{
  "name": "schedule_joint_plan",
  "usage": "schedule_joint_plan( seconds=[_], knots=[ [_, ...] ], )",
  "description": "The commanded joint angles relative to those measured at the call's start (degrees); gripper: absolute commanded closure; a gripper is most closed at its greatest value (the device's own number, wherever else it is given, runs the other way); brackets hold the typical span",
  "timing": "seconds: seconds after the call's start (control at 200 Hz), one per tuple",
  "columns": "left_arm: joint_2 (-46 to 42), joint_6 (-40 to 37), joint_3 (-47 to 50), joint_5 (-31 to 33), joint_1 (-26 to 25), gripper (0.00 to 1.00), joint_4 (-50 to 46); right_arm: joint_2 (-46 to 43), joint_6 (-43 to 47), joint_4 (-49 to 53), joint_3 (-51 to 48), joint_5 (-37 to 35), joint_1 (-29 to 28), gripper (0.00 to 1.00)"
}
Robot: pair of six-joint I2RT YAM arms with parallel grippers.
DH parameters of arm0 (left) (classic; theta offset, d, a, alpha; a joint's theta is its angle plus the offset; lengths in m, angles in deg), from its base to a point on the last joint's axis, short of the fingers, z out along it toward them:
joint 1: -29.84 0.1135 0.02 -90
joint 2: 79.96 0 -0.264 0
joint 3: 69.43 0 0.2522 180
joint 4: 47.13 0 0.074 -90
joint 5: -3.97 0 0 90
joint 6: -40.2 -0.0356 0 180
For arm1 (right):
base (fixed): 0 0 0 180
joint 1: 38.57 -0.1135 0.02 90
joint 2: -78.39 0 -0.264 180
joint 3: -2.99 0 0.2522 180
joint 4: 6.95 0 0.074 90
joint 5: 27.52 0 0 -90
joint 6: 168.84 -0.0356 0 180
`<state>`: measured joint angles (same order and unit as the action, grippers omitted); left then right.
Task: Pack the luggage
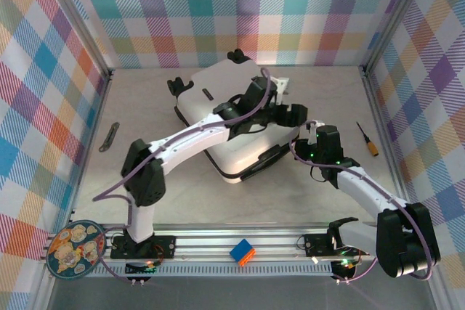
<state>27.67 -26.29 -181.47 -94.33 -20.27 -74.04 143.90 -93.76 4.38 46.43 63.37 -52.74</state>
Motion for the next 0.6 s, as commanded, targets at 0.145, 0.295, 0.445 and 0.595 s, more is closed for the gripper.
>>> schedule_joint_plan(
  seconds=[0.145,0.295,0.445,0.595],
  knots=[
    [-24.13,0.11,23.14,12.85,6.11,0.12,-4.99,-2.49,0.16,-5.02,0.41,-2.12,0.55,1.00],
    [-30.88,2.83,31.26,11.26,13.71,0.11,-4.96,-3.11,0.22,-4.87,0.30,-2.38,0.37,1.00],
    [-32.30,2.53,33.07,10.46,20.79,0.08,-6.45,-3.07,0.33,-4.86,0.53,-2.12,0.29,1.00],
    [-30.26,1.30,30.20,9.33,29.35,0.04,-8.13,-3.60,0.41,-4.53,0.45,-2.15,0.15,1.00]
  ],
)
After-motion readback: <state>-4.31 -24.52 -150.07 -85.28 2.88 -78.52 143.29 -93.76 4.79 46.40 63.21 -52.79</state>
